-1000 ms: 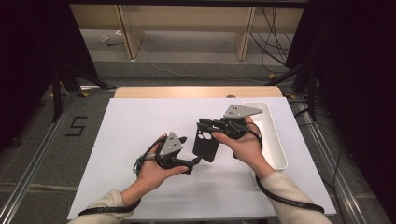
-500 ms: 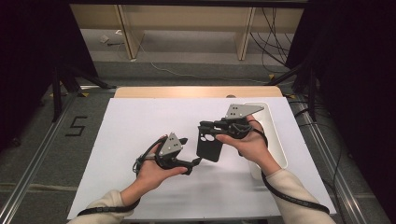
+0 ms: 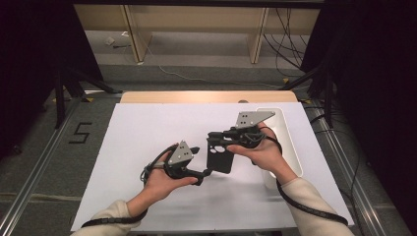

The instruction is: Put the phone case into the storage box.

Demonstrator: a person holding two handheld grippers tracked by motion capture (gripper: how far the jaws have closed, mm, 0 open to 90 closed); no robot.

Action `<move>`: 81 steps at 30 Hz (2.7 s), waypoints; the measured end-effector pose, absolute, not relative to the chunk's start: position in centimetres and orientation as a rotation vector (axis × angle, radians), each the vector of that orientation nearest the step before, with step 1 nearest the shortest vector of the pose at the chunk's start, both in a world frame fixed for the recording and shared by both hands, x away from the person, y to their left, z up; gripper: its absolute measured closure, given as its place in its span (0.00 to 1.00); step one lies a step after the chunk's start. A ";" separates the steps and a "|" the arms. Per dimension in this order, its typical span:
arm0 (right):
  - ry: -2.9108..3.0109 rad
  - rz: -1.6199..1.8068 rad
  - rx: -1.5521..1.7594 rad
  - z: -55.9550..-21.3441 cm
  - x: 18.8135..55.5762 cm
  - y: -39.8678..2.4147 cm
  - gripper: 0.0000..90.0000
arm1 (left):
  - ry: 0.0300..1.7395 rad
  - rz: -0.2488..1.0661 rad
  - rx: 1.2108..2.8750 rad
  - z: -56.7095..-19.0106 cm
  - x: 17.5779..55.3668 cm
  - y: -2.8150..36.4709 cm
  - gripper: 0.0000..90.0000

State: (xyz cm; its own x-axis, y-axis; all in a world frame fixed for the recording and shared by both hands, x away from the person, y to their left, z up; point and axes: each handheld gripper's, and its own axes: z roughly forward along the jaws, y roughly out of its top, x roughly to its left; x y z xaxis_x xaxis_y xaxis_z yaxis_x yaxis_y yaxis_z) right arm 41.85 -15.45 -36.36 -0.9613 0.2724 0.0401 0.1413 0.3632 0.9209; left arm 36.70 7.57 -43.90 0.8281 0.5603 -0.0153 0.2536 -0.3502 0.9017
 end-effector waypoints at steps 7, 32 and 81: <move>2.520 1.670 0.326 -36.2 41.8 -15.5 0.87 | 0.595 0.355 1.948 -43.9 36.7 7.5 0.20; 2.575 1.683 0.255 -36.2 41.5 -15.0 0.87 | 0.517 0.294 1.963 -44.4 36.7 7.0 0.40; 2.346 1.776 0.414 -35.5 41.6 -16.4 0.18 | 0.593 0.288 1.985 -43.8 37.2 8.1 0.89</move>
